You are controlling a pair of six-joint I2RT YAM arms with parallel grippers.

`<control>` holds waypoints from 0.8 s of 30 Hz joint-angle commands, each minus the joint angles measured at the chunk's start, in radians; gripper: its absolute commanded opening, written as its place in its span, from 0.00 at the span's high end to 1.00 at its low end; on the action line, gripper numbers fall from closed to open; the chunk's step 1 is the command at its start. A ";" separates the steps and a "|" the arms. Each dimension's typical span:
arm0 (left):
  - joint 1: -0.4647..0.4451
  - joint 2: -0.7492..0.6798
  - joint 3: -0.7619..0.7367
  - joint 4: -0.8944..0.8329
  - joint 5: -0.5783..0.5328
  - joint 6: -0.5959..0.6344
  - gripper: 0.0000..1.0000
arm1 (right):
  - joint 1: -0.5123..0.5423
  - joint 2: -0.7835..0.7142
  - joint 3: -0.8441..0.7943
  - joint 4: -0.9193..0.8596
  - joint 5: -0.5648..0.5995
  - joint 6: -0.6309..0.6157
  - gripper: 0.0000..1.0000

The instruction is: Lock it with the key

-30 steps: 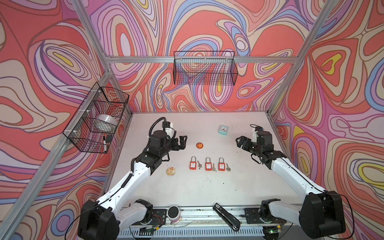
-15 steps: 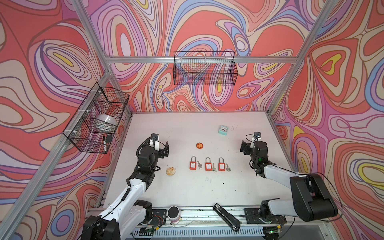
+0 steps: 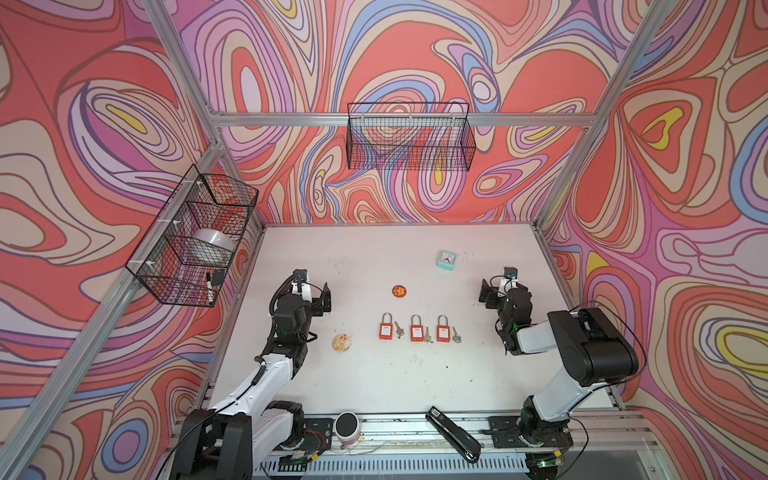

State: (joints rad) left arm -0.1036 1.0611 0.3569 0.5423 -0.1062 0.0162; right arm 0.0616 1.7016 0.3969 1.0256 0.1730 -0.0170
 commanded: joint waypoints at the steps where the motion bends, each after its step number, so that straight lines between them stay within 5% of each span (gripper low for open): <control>1: 0.008 0.022 -0.015 0.052 -0.011 0.017 0.00 | -0.003 0.015 0.011 0.061 -0.044 -0.004 0.02; 10: 0.035 0.113 -0.021 0.147 -0.081 0.006 0.00 | -0.022 0.013 0.058 -0.038 -0.021 0.032 0.02; 18: 0.083 0.189 -0.007 0.157 -0.032 -0.042 0.00 | -0.022 0.013 0.058 -0.037 -0.022 0.032 0.02; 24: 0.085 0.336 -0.042 0.337 -0.022 -0.052 0.01 | -0.023 0.013 0.058 -0.035 -0.022 0.032 0.02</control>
State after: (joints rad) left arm -0.0246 1.3487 0.3313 0.7456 -0.1318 -0.0196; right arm 0.0441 1.7069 0.4442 0.9943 0.1482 0.0067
